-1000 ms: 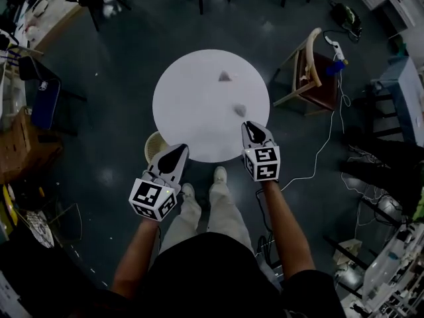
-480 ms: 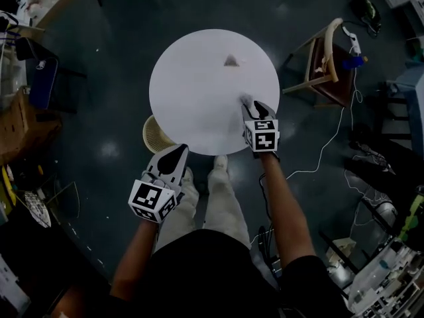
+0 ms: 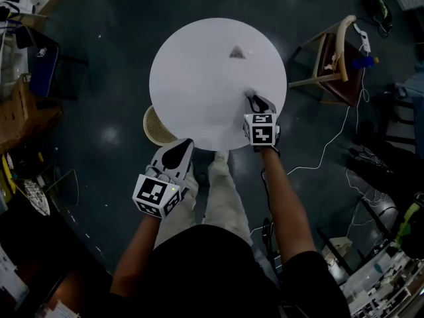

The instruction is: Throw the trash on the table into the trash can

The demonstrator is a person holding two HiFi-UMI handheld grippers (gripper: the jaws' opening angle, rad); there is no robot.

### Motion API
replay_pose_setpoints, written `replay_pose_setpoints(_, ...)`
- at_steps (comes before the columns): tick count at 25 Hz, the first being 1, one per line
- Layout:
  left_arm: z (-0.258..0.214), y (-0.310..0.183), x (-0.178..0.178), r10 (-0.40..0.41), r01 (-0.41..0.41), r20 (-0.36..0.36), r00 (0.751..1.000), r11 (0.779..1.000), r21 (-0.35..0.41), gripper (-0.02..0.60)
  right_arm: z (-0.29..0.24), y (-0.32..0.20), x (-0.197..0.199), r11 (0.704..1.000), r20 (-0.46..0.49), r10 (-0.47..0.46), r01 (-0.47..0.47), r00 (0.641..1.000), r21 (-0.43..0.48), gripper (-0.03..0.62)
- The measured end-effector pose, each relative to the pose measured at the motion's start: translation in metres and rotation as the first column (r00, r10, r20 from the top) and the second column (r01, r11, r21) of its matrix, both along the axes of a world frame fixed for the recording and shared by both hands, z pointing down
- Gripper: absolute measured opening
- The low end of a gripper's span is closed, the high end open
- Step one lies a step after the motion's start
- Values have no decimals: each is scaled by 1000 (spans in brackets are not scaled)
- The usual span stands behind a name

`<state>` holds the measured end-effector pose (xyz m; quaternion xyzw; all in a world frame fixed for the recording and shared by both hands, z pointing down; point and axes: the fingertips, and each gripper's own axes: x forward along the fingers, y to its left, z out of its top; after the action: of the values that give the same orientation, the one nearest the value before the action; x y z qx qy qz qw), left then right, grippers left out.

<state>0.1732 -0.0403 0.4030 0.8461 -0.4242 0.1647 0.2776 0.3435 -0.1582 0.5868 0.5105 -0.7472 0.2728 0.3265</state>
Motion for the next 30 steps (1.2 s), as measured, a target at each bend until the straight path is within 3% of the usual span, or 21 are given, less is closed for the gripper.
replay_pose_setpoints(5, 3, 7, 3, 0, 0, 0, 1000, 1000, -14, 14, -4, 2, 2, 1000, -12, -1, 1, 1000, 11, 54)
replay_pose_setpoints(13, 5, 14, 5, -13, 13, 55, 998, 1000, -5, 14, -19, 16, -2, 999, 19, -41, 40, 999, 23, 51)
replay_pose_setpoints(18, 7, 21, 1, -62, 62, 46, 997, 998, -5, 14, -28, 26, -13, 998, 51, -55, 52, 997, 43, 51)
replay_pose_setpoints(27, 7, 42, -36, -123, 123, 21, 992, 992, -7, 14, -39, 45, -50, 995, 67, -78, 74, 995, 60, 51)
replay_pose_setpoints(30, 1, 55, -54, -87, 86, 33, 996, 996, 39, 14, -46, 55, -70, 994, 49, -87, 84, 995, 68, 51)
